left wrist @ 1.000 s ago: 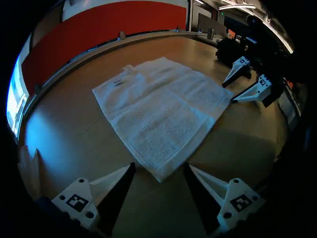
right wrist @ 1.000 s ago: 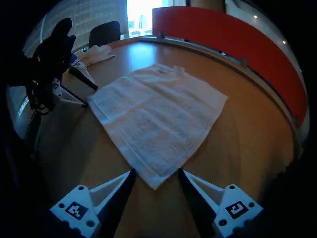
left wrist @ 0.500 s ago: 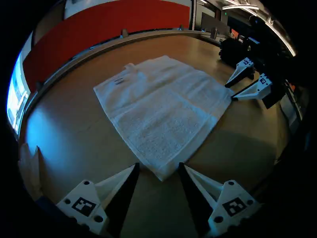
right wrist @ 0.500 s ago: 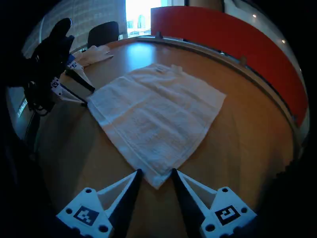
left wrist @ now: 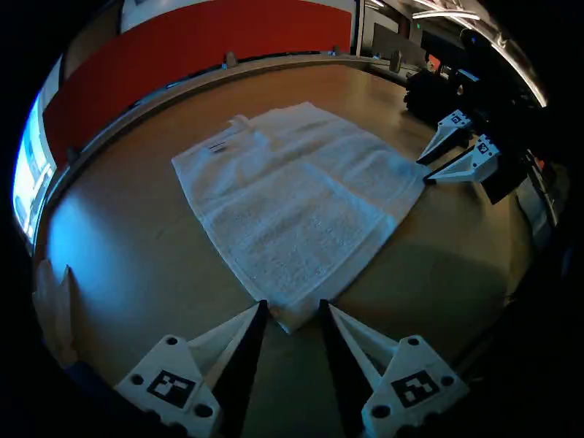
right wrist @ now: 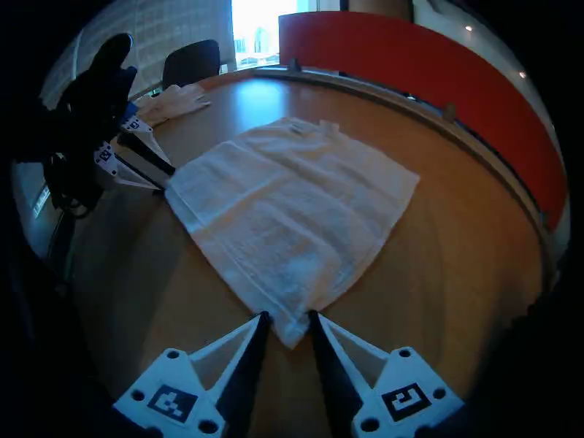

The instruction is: Fold towel

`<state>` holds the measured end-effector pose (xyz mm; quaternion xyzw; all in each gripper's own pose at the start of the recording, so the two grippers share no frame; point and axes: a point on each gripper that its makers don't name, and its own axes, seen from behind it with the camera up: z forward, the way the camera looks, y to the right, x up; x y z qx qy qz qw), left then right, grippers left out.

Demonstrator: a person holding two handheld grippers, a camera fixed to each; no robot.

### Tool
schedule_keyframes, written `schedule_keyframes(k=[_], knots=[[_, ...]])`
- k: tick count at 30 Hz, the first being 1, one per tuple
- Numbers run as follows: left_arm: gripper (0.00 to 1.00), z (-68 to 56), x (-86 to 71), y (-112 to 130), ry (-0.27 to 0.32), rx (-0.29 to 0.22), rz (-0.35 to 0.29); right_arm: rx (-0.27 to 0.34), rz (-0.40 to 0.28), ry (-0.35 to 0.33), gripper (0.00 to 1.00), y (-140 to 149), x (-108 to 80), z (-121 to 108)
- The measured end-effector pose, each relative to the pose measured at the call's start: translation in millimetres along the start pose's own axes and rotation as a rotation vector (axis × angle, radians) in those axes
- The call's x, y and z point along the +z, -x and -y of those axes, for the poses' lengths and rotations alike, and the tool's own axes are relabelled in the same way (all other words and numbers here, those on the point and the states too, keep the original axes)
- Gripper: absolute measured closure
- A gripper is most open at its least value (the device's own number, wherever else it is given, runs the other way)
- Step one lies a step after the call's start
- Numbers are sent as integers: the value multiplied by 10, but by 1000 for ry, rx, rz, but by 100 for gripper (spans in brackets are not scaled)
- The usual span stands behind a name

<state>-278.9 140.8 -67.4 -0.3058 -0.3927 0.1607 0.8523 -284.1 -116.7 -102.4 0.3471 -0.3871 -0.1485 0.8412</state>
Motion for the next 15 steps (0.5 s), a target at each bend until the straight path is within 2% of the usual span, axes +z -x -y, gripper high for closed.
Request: schedule_keyframes(k=[2,4,15], knots=[[72,37,-9,-6,-13,-9,0,3,-2,-5,68,-6,0,21],[76,51,-15,-9,-18,-21,-1,4,-5,-9,72,-18,2,40],[83,10,-53,-20,0,-69,-9,12,-20,-1,92,-86,-3,51]])
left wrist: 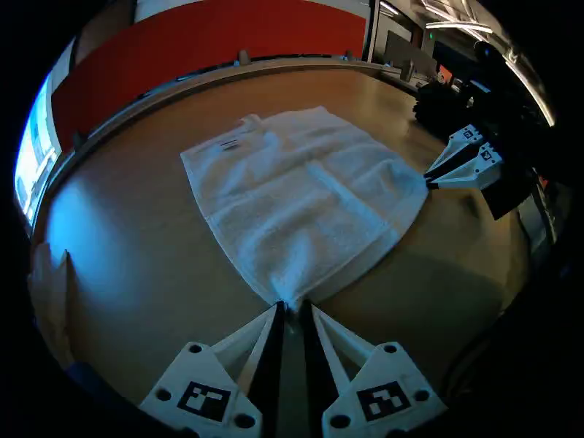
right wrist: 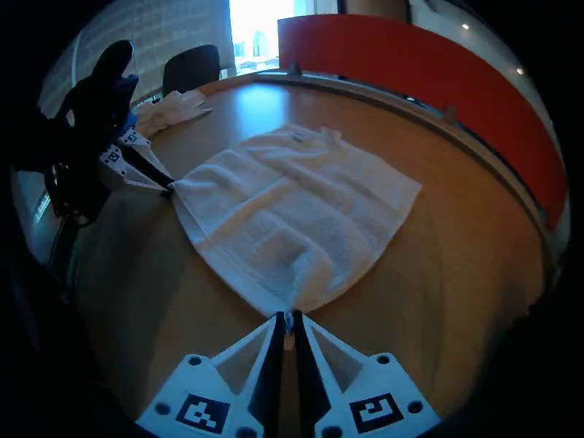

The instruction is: Fold towel

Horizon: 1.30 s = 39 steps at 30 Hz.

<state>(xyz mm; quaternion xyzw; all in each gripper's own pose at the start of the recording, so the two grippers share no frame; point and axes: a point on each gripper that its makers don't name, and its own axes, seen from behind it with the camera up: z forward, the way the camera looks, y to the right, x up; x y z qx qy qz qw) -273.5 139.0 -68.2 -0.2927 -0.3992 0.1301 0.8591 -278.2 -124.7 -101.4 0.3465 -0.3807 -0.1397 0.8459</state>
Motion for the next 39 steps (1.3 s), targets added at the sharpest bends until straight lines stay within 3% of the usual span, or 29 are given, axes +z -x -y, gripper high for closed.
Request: schedule_keyframes(k=[16,27,39], knots=[[83,-16,-135,-162,-5,-26,-32,3,-39,1,94,-119,-129,-20],[83,4,-365,-389,-19,-42,-65,-3,-100,5,94,-426,-390,-41],[83,-71,-597,-531,-15,-60,-81,-3,-118,6,94,-606,-642,-34]])
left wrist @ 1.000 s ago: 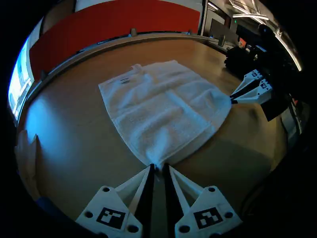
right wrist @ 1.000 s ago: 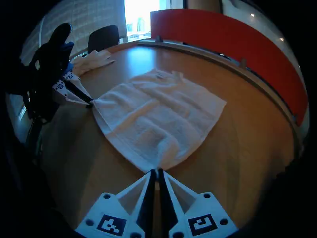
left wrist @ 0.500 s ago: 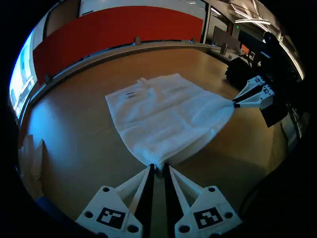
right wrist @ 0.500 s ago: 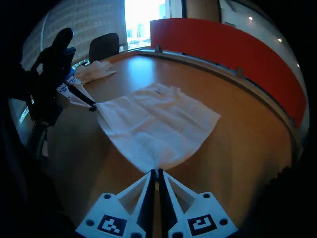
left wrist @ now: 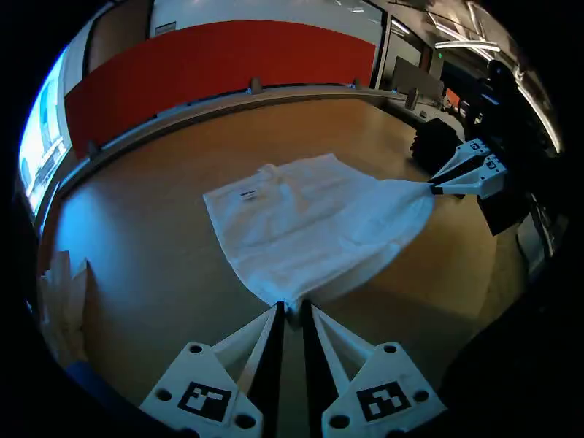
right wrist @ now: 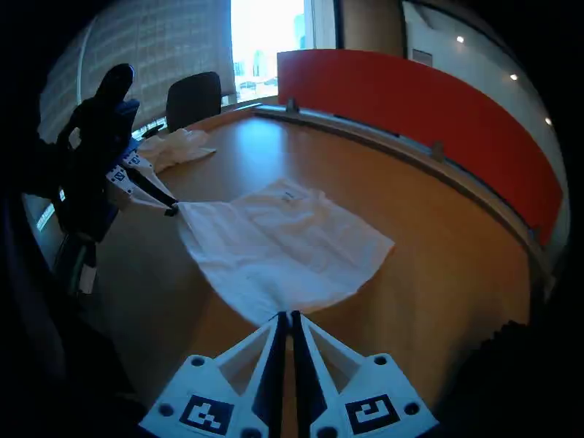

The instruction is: Fold towel

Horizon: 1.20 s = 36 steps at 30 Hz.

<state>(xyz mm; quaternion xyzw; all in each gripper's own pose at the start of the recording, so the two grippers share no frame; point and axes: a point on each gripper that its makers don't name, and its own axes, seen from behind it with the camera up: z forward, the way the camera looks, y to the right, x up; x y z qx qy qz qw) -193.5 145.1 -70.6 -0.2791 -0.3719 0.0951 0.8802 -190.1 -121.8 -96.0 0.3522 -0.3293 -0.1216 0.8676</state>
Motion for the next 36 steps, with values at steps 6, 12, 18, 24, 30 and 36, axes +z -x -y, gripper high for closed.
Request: schedule_keyframes(k=[6,12,18,24,30,36], knots=[[83,-22,-123,-108,2,-9,-10,-2,-19,-1,94,-125,-131,15],[83,-43,-245,-222,7,-25,-20,-2,-40,1,94,-274,-253,15],[83,-93,-336,-277,18,-37,-24,-9,-45,1,94,-346,-342,3],[83,-165,-416,-296,32,-38,-25,-17,-47,0,94,-396,-414,10],[84,-204,-505,-329,37,-46,-29,-17,-52,-6,94,-445,-481,22],[84,-229,-562,-361,46,-53,-35,-25,-56,-6,94,-483,-534,30]])
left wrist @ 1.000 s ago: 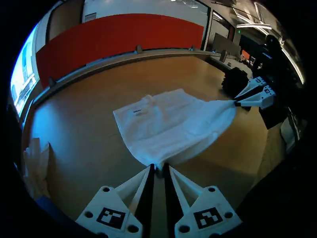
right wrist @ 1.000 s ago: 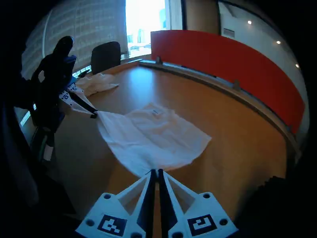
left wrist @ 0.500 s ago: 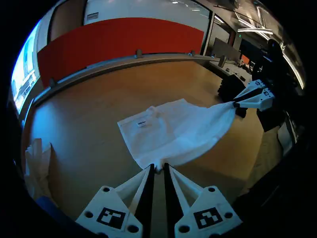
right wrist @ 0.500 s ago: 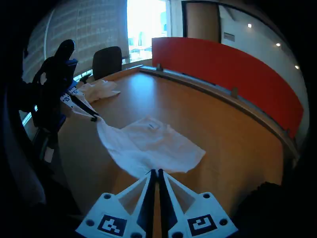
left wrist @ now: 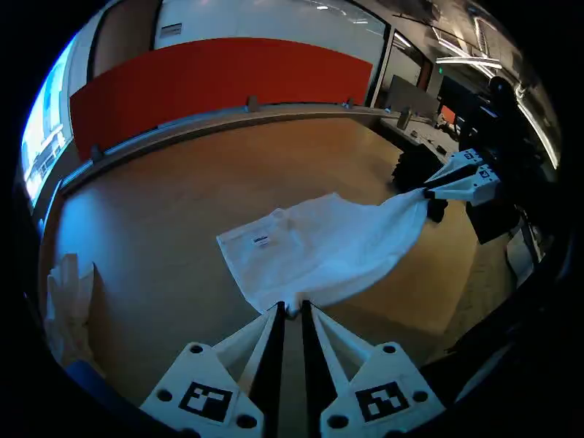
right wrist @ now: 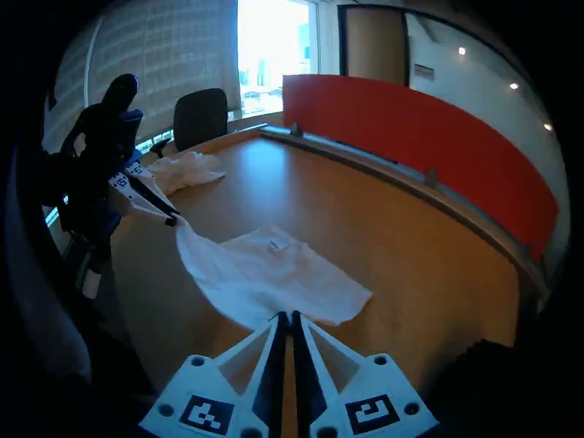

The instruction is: Fold towel

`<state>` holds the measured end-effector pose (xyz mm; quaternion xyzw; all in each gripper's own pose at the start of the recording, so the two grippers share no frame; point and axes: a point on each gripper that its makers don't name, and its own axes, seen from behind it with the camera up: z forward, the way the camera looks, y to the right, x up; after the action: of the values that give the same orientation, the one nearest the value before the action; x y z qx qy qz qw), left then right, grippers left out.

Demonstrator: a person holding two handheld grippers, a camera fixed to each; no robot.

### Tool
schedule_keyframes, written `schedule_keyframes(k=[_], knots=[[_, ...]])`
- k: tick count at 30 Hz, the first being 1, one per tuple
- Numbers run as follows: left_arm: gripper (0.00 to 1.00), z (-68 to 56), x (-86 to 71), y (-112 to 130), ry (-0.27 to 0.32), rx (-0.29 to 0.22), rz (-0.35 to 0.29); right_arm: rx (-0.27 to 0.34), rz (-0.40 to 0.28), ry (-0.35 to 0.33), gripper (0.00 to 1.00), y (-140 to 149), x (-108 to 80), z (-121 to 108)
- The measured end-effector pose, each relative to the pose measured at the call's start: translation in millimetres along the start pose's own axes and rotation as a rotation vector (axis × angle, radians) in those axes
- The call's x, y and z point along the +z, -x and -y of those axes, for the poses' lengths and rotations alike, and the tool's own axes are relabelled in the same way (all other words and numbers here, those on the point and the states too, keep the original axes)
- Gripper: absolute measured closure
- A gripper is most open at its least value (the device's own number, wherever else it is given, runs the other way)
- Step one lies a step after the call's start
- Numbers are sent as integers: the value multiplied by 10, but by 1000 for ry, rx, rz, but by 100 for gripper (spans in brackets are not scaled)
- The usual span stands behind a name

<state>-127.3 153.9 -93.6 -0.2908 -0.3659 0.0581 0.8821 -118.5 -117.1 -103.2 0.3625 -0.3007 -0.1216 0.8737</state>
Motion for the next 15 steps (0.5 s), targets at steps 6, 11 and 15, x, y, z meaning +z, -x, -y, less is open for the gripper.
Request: schedule_keyframes(k=[6,11,15], knots=[[84,-4,-26,-33,-3,-5,-5,-7,-4,-5,94,-41,-11,21],[84,-18,-81,-75,-3,-12,-12,-13,-7,-6,94,-64,-33,29],[84,-10,-112,-84,-5,-19,-16,-8,-9,-6,94,-68,-43,23]])
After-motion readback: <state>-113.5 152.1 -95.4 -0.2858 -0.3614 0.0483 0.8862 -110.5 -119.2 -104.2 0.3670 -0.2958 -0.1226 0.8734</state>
